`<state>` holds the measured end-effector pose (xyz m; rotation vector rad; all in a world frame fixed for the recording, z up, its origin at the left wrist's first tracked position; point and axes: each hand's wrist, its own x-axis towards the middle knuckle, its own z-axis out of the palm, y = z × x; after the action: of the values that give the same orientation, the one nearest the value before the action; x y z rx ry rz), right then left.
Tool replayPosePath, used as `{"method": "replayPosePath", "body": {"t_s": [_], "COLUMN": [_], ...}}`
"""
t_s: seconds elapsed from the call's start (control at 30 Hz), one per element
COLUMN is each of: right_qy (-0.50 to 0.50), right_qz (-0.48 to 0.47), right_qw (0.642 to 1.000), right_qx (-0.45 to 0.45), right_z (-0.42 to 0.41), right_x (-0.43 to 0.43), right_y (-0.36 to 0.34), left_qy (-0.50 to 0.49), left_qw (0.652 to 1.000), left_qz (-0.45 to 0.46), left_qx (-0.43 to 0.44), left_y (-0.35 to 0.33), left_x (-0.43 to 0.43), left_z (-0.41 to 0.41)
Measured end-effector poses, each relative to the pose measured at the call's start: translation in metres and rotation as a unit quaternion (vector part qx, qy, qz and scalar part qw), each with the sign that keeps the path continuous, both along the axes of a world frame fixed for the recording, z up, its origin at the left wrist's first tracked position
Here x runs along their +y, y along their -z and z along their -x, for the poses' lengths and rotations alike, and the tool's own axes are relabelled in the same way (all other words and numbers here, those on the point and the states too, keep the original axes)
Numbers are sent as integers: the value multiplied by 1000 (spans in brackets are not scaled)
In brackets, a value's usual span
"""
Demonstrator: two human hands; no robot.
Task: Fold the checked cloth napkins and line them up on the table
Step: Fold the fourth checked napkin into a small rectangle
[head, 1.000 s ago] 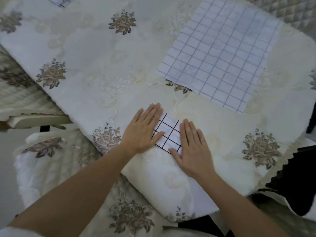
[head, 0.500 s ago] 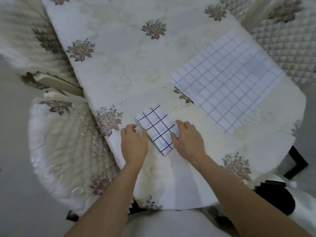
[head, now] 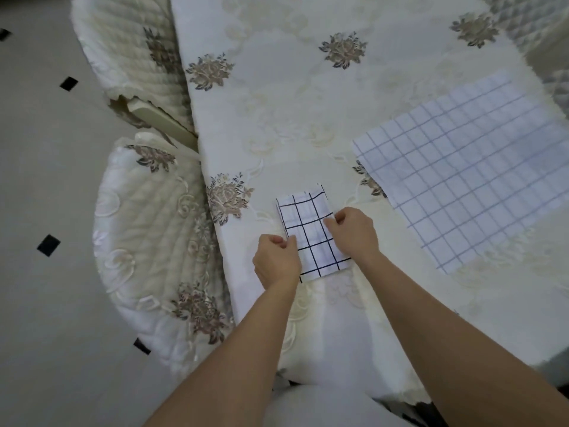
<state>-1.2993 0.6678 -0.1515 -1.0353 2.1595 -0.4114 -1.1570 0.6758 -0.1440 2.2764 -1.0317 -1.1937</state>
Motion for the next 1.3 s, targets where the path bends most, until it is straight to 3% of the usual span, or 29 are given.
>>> {"method": "replayPosePath", "body": {"t_s": [0.33, 0.67, 0.87, 0.97, 1.13, 1.3], "right_qy": [17, 60, 59, 60, 73, 90], "right_qz": [5, 8, 21, 31, 50, 101], "right_qw": [999, 997, 997, 996, 992, 976], "right_qx": [-44, -40, -44, -49, -90, -173], "right_z": [8, 8, 3, 3, 6, 3], "right_x": [16, 42, 48, 50, 56, 58], "right_y": [2, 6, 4, 5, 3, -6], "left_qy": [94, 159, 310, 290, 153, 93], "left_qw": [993, 980, 919, 940, 985, 970], "left_qz": [-48, -3, 118, 110, 17, 5], "left_qx": [-50, -117, -211, -142, 73, 224], "left_y": [1, 10, 11, 7, 7, -4], "left_x": [-7, -5, 1, -2, -12, -14], "left_z": [9, 7, 4, 3, -6, -20]}}
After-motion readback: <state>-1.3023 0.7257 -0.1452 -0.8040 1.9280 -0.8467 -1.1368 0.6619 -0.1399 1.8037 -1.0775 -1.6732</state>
